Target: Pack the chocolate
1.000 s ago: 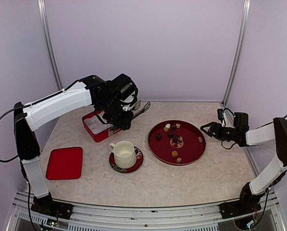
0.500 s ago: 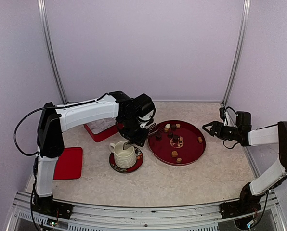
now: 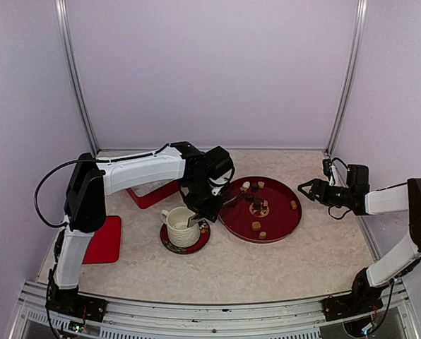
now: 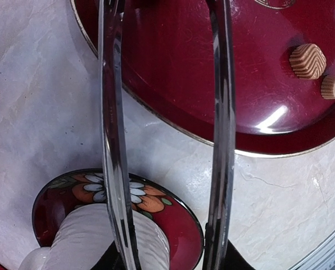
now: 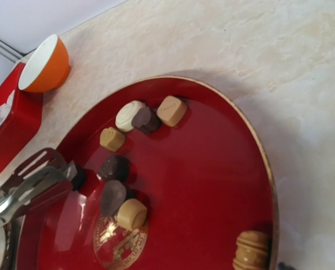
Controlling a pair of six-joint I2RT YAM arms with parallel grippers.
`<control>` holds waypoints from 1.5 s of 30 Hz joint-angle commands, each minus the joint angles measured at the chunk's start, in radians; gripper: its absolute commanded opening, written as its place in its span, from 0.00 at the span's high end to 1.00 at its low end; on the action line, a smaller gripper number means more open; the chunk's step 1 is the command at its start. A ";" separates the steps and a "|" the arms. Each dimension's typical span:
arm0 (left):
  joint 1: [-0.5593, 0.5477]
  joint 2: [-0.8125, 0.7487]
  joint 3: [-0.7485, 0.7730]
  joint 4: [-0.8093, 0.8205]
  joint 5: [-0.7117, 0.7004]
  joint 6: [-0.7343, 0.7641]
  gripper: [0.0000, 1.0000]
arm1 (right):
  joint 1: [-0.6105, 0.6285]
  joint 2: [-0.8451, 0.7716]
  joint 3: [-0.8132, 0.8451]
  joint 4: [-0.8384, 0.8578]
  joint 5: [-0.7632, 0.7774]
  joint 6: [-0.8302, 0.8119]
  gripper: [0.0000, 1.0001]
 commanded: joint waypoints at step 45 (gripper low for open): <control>-0.043 -0.021 0.084 -0.067 -0.118 -0.072 0.52 | -0.020 -0.002 -0.023 0.025 -0.020 0.001 0.19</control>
